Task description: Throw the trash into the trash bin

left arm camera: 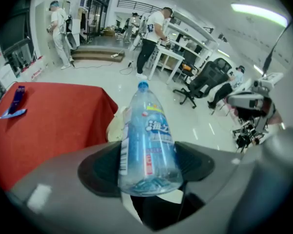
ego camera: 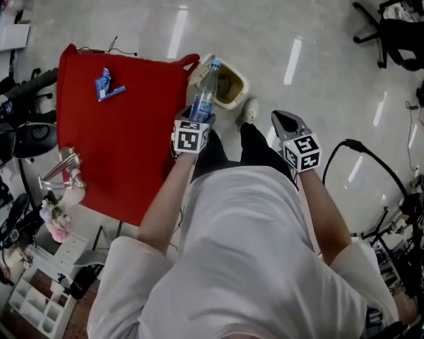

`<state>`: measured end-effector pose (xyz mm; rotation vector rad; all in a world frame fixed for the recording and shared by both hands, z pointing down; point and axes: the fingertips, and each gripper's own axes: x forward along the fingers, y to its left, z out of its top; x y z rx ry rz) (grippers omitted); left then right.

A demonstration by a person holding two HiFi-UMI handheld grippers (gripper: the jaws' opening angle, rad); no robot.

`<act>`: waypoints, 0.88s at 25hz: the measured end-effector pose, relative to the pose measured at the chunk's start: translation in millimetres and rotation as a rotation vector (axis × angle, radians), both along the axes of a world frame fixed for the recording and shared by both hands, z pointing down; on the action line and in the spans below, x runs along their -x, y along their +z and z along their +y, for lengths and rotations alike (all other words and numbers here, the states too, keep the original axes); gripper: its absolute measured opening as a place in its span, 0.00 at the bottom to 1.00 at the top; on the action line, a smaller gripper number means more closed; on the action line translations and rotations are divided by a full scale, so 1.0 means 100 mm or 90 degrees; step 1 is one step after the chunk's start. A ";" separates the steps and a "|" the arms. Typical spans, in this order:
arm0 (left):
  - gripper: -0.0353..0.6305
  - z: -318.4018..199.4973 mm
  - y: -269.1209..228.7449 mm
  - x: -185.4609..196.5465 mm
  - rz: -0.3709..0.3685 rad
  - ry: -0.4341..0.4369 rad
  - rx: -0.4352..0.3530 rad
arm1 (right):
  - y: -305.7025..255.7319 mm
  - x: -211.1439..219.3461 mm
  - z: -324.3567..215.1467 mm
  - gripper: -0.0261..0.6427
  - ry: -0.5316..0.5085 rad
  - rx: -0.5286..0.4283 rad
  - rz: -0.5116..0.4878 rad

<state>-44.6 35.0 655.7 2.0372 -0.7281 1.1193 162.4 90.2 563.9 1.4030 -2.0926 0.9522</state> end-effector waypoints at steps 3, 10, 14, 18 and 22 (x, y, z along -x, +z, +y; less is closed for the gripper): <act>0.58 0.07 0.25 -0.11 -0.009 0.002 0.019 | 0.08 -0.08 -0.01 0.04 0.003 -0.001 0.000; 0.58 0.14 0.92 -0.30 -0.028 -0.016 0.064 | 0.38 -0.12 0.01 0.04 -0.002 0.008 -0.009; 0.58 0.19 1.55 -0.27 -0.067 -0.022 0.097 | 0.71 -0.11 0.05 0.04 0.007 0.032 -0.021; 0.58 0.10 2.13 -0.19 -0.119 -0.037 0.114 | 1.03 -0.11 0.12 0.04 0.012 0.052 -0.032; 0.58 0.20 2.70 -0.20 -0.121 -0.065 0.185 | 1.31 -0.15 0.13 0.04 0.019 0.065 -0.041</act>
